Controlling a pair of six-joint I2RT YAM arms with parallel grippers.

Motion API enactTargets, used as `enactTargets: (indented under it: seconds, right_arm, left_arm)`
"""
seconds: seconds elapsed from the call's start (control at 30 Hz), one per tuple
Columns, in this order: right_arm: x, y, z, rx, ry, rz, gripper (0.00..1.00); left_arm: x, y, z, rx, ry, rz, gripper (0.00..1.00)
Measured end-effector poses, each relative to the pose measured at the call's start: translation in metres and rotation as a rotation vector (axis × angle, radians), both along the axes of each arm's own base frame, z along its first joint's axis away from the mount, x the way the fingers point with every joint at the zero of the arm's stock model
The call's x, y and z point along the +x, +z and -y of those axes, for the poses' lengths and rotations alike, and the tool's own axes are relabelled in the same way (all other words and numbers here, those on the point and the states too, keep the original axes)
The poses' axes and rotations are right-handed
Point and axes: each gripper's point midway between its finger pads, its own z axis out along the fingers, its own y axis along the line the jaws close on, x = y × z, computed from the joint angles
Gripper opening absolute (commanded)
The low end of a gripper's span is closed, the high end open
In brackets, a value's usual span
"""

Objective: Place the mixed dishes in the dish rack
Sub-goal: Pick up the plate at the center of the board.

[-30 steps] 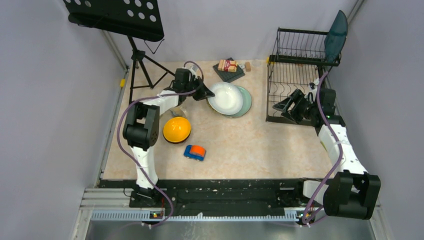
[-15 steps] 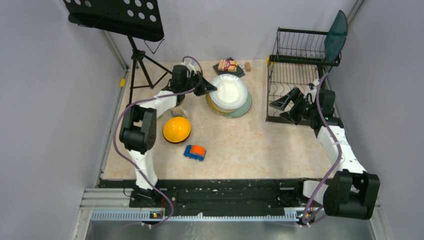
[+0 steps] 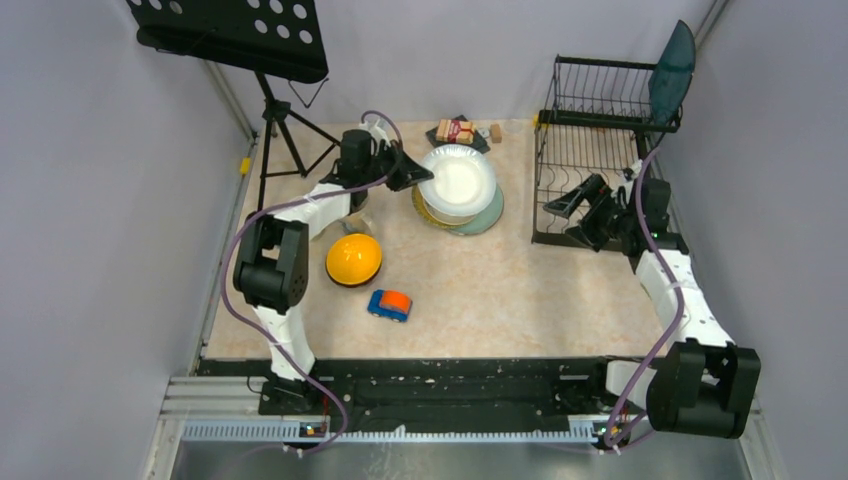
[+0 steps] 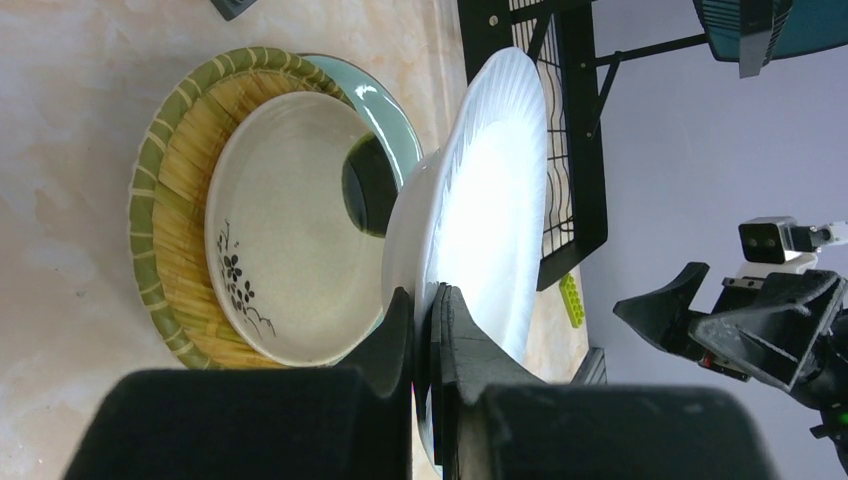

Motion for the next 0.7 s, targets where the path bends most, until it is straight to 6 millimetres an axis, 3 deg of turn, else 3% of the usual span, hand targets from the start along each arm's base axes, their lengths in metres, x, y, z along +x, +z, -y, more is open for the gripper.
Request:
enactTargets:
  seconds: [0.33,0.7]
  right_arm:
    - [0.015,0.019,0.021,-0.073,-0.119,-0.005,0.98]
    - [0.011,0.009,0.019,-0.018,-0.161,-0.152,0.99]
  left_arm:
    - [-0.007,0.005,0.0,-0.02,0.006,0.006,0.0]
    - [-0.015,0.003,0.005,-0.036,-0.009,0.028,0.0]
